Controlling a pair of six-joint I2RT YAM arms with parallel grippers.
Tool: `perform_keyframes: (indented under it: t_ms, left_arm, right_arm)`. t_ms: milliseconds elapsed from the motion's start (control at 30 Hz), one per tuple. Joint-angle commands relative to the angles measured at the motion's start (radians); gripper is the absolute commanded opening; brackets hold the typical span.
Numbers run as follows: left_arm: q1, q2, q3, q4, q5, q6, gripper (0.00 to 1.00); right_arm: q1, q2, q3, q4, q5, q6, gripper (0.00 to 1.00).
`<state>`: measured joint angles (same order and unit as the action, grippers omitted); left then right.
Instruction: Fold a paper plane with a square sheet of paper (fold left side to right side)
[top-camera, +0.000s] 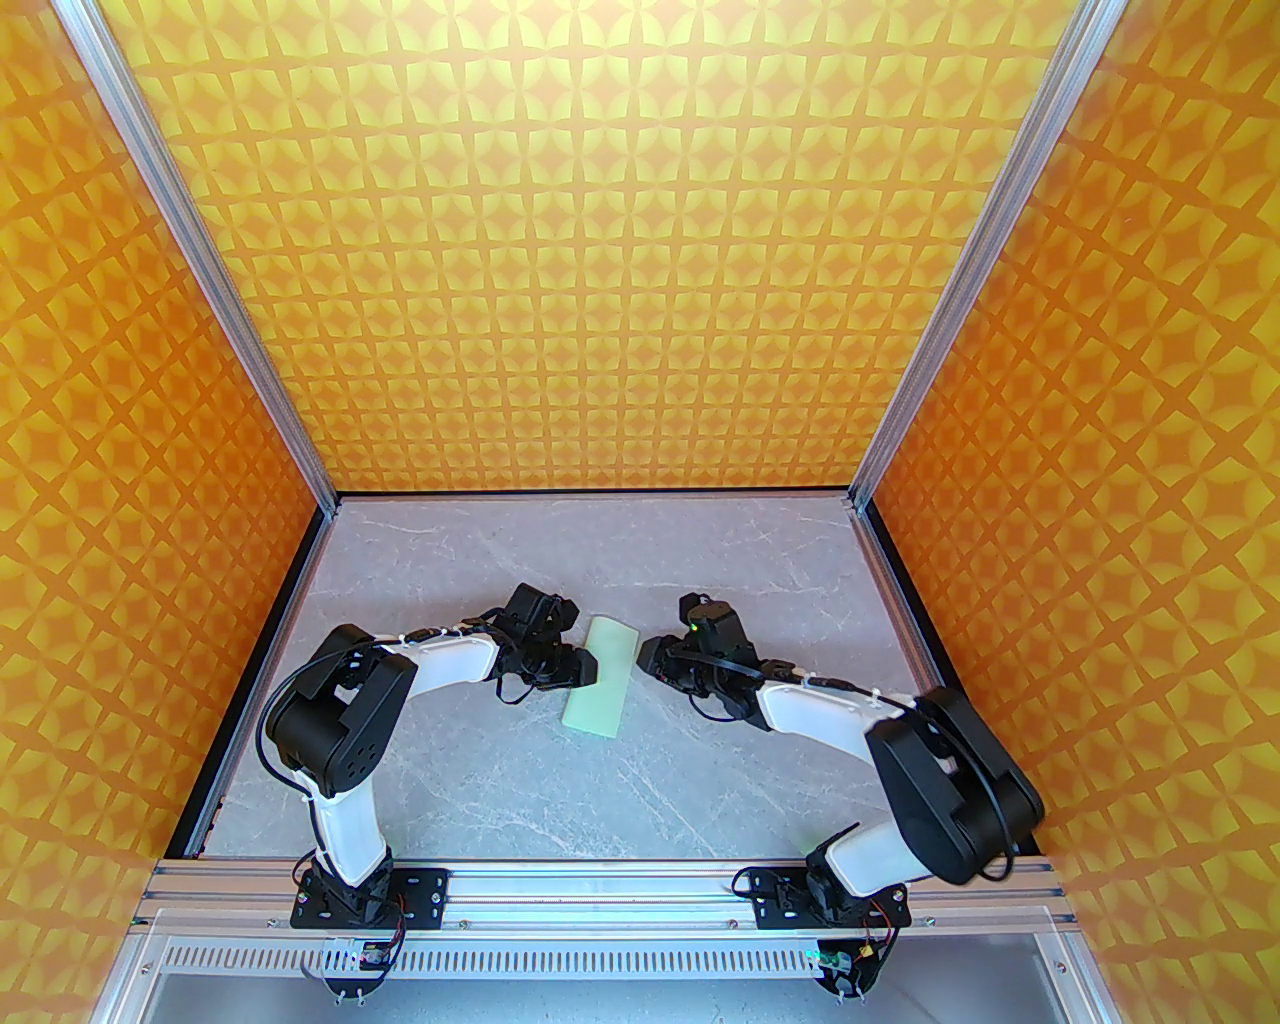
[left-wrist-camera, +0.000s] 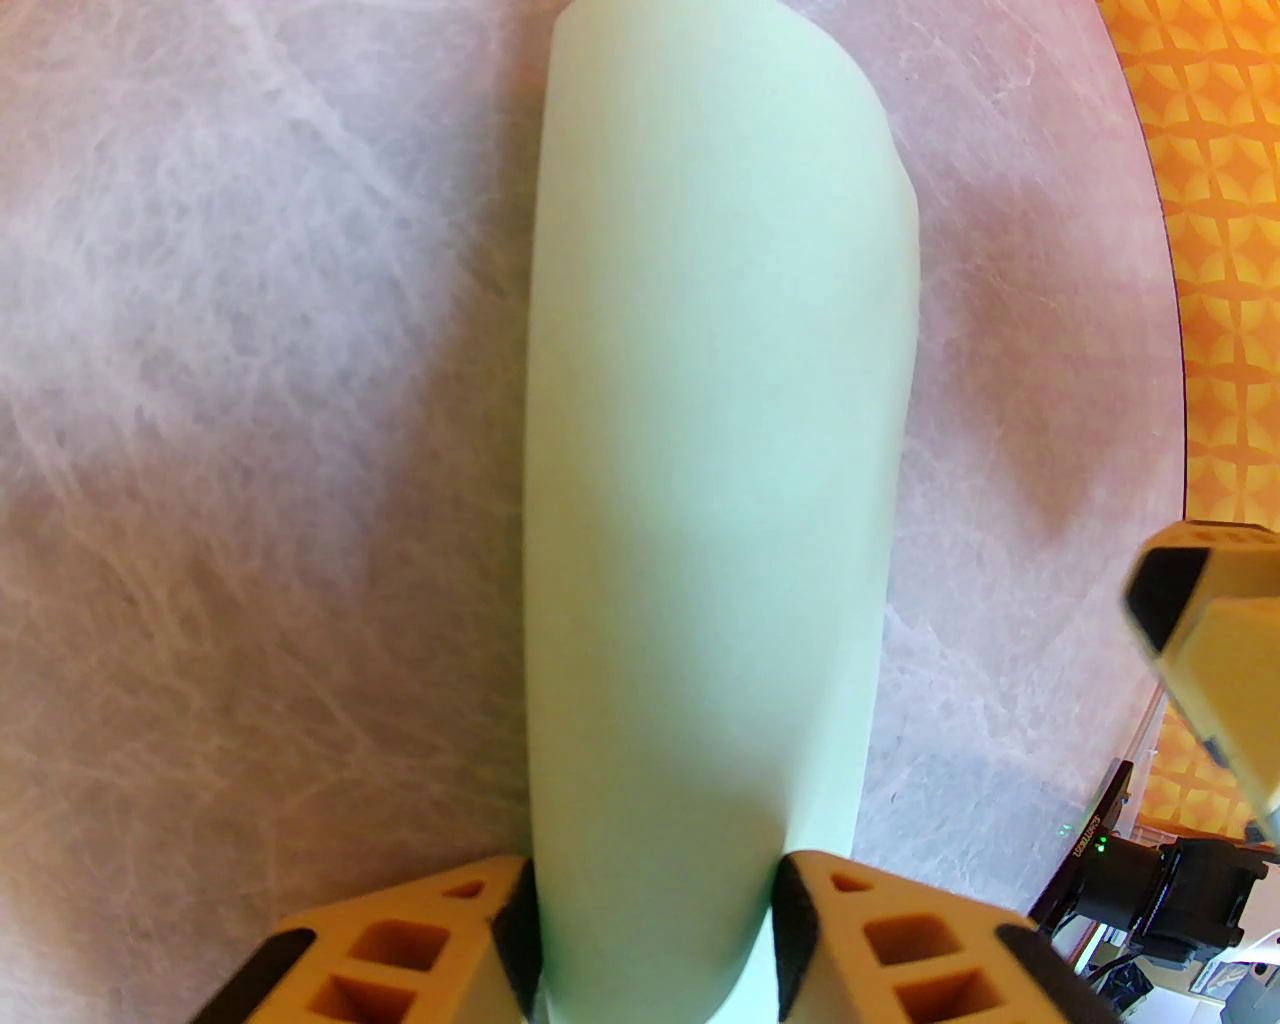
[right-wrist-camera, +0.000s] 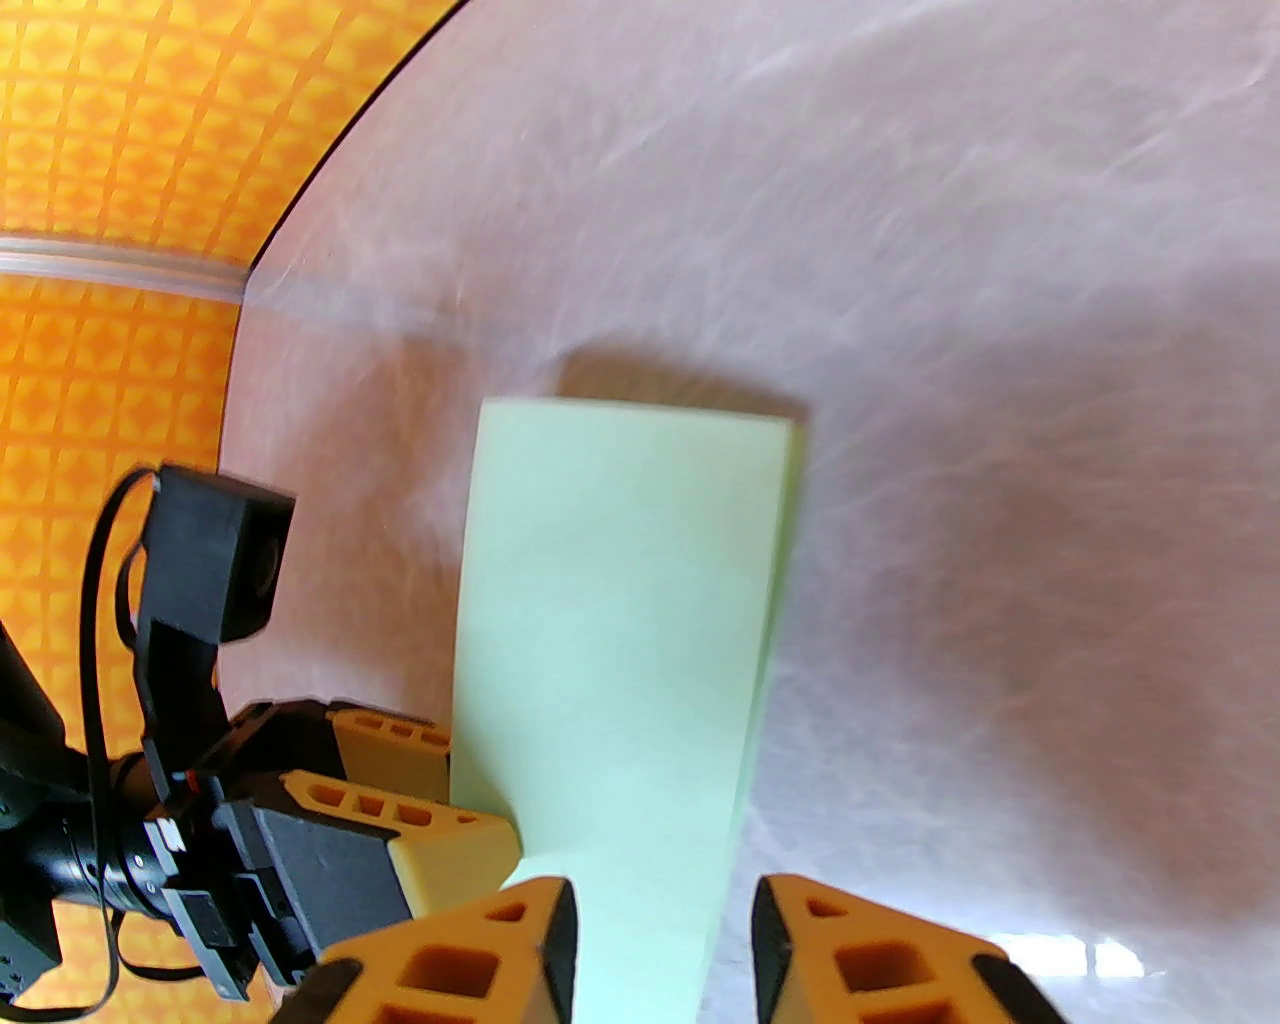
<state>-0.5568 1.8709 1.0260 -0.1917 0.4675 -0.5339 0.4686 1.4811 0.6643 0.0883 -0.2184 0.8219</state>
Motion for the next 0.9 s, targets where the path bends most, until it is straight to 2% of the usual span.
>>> perform_keyframes:
  t_ms: [0,433,533,667,867]
  left_arm:
    - [-0.023,0.044,0.001,-0.048,-0.061,0.009,0.46]
    - [-0.036,0.083,0.035,-0.104,-0.088,0.022,0.45]
    - [-0.036,0.086,0.038,-0.106,-0.089,0.02,0.45]
    - [-0.037,0.085,0.041,-0.105,-0.089,0.019,0.45]
    - [-0.037,0.088,0.041,-0.108,-0.089,0.022,0.45]
  right_arm:
    - [-0.003,-0.038,-0.014,-0.063,0.081,-0.031,0.33]
    - [-0.003,-0.024,-0.012,-0.066,0.065,-0.042,0.3]
    - [-0.004,-0.003,-0.009,-0.048,0.031,-0.043,0.21]
    - [-0.002,0.064,0.004,-0.007,-0.035,-0.03,0.01]
    - [0.022,0.156,0.032,0.062,-0.083,0.015,0.0]
